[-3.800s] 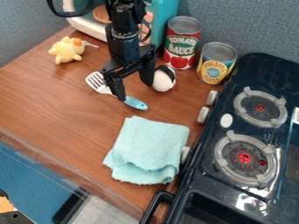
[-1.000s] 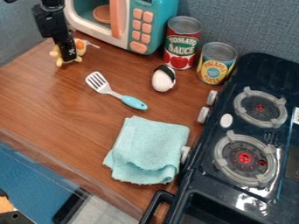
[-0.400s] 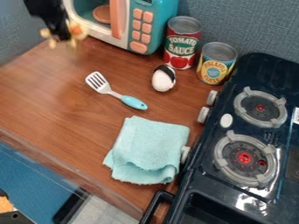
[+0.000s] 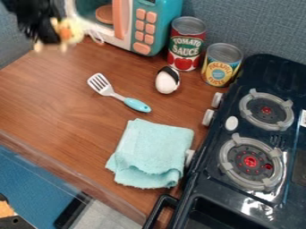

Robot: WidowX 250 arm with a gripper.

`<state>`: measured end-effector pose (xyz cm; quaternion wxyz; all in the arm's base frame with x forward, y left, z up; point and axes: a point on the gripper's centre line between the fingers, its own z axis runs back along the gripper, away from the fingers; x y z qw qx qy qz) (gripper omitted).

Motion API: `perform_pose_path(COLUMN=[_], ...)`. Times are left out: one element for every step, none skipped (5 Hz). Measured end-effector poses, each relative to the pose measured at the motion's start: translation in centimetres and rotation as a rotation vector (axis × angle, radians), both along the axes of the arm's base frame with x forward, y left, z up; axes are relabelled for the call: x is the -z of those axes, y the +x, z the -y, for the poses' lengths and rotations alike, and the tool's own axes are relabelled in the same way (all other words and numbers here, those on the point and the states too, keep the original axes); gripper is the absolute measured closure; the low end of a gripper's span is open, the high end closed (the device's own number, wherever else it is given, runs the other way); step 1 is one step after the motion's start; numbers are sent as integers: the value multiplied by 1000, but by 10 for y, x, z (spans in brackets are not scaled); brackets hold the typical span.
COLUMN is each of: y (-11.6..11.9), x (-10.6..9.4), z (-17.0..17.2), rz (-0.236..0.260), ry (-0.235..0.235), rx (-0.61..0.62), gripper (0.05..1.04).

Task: Put the yellow duck in the lower middle of the table

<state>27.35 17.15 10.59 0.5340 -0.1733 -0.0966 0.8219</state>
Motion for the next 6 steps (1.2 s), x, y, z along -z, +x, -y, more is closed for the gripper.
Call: perform_pose_path(y=[-21, -38, -46, -50, -60, -65], x=[21, 38, 52, 71, 85, 90], z=[36, 54, 58, 61, 61, 58], rz=[-38, -72, -104, -154, -200, -239], ry=[22, 29, 80, 107, 115, 128], rx=[123, 169, 210, 253, 256, 260], gripper=[794, 794, 794, 794, 794, 730])
